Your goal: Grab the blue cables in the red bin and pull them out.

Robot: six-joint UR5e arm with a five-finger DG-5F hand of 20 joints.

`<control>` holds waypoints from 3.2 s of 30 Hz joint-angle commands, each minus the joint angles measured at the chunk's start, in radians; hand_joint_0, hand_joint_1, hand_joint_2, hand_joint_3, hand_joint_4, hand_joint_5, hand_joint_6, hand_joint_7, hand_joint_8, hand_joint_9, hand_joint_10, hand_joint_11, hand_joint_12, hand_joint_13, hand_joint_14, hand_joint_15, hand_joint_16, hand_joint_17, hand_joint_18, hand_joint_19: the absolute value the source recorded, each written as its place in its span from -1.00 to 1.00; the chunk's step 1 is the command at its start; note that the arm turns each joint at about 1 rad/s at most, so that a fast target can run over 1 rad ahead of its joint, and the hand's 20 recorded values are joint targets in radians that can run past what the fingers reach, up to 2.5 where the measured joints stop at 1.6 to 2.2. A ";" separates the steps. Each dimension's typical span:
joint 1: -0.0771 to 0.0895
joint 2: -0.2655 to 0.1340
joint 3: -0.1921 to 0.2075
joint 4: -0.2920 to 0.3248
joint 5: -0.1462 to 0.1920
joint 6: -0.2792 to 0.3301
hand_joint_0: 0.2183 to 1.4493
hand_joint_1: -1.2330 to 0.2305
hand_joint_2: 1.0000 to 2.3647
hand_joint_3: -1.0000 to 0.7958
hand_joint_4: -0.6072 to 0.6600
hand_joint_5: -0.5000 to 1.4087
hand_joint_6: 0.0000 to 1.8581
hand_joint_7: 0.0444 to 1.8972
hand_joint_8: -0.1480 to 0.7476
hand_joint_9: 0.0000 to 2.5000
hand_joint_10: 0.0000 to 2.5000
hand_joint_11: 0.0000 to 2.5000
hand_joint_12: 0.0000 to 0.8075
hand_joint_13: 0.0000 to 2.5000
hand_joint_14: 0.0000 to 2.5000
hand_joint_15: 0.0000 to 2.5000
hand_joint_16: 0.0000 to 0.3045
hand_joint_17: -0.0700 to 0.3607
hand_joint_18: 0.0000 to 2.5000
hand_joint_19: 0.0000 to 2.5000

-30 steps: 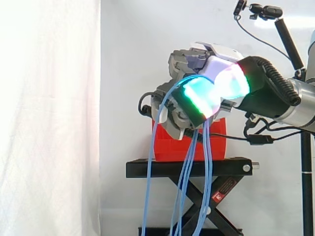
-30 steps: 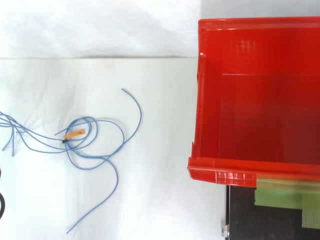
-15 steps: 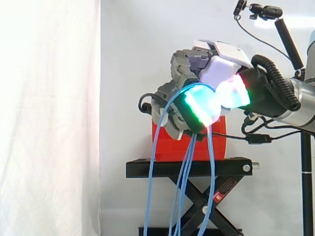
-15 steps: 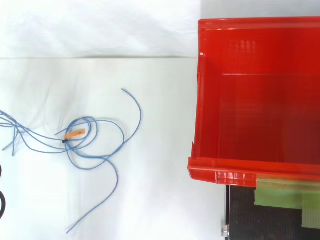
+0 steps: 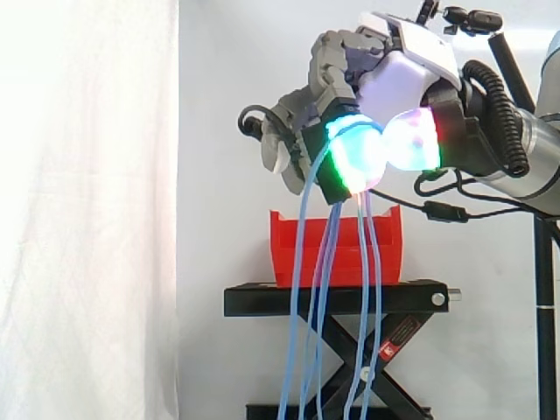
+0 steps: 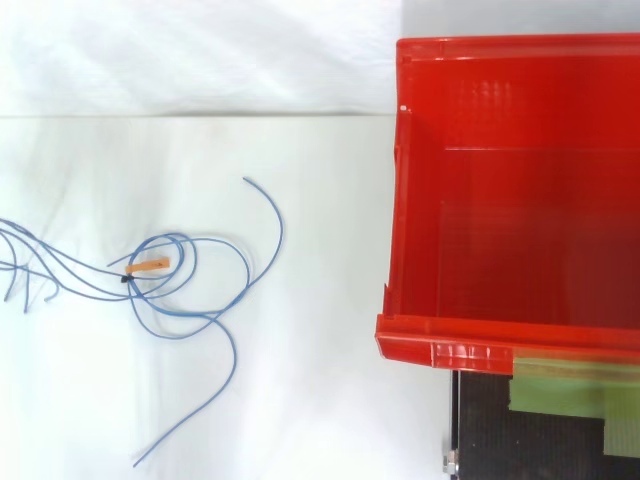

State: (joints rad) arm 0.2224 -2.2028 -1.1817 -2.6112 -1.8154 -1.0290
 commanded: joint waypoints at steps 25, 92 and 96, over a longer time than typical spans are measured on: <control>0.014 -0.002 -0.004 -0.237 0.183 0.243 0.25 -0.58 -1.00 -0.96 -0.03 -0.01 0.66 -0.62 -0.24 -0.40 -0.98 -0.32 -0.21 -0.25 -0.33 0.23 -0.72 -0.23 -0.36 -0.13; 0.045 -0.002 -0.009 -0.540 0.306 0.881 -0.13 -0.38 -1.00 -1.00 0.17 0.01 0.16 -0.62 -0.14 -0.34 -0.98 -0.25 -0.15 -0.22 -0.19 0.19 -0.68 -0.16 -0.33 -0.15; 0.045 -0.002 -0.009 -0.540 0.306 0.879 -0.15 -0.35 -1.00 -1.00 0.18 0.01 0.13 -0.61 -0.13 -0.34 -0.98 -0.27 -0.14 -0.22 -0.17 0.17 -0.67 -0.15 -0.33 -0.15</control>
State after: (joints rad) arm 0.2673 -2.2041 -1.1900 -3.1508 -1.5093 -0.1478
